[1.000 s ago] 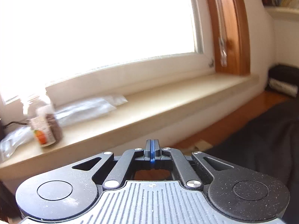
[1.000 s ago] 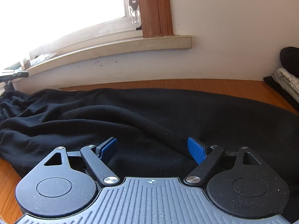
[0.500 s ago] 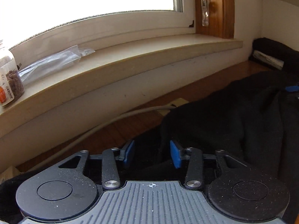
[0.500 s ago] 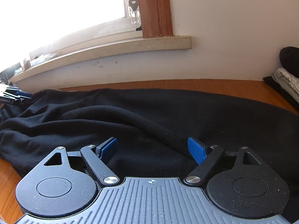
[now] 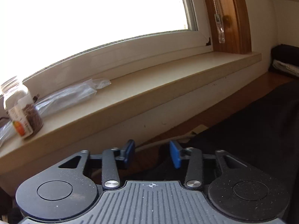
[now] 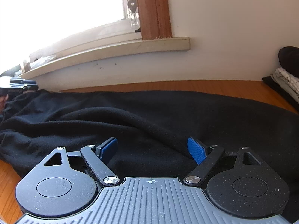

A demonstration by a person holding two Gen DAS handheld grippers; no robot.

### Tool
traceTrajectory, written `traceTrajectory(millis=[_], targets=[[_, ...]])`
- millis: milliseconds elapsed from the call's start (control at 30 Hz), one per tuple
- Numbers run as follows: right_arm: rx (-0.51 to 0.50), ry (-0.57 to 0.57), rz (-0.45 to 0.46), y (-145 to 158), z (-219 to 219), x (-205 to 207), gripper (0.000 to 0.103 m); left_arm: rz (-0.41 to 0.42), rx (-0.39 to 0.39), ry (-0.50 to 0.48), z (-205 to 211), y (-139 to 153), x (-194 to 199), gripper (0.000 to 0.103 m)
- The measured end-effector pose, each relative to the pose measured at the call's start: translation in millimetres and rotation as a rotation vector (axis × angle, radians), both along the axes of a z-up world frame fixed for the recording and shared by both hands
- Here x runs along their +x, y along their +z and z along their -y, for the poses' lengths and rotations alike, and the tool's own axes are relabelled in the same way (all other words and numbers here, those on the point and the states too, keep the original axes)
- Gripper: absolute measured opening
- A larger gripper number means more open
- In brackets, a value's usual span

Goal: Fold clothes

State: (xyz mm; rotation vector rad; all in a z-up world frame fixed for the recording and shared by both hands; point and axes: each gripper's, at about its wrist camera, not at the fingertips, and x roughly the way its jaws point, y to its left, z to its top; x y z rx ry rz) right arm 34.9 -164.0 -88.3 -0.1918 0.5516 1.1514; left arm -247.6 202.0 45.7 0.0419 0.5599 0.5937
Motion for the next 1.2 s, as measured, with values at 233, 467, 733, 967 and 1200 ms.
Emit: traceTrajectory(millis=[233,467,733,967,1200], targets=[[0.083,-0.049,0.03,5.6,21.9,-7.0,0.071,0.069,-0.084,-0.048,50.3,7.0,-16.8,0.067],[0.08,0.015,0.015,0.2,47.5,-45.0,0.037,0.074,-0.097,-0.203,135.1,3.8,-12.7,0.007],[0.087,0.097,0.03,-4.0,47.0,-99.6,0.037,0.032,-0.074,-0.276,211.6,-8.3,-1.9,0.021],[0.073,0.179,0.07,-4.7,23.6,-132.4,0.038,-0.011,0.011,-0.347,252.9,-16.0,-10.0,0.047],[0.059,0.188,0.064,-11.3,17.9,-136.8,0.039,-0.09,0.104,-0.395,267.3,-30.3,-1.3,0.045]])
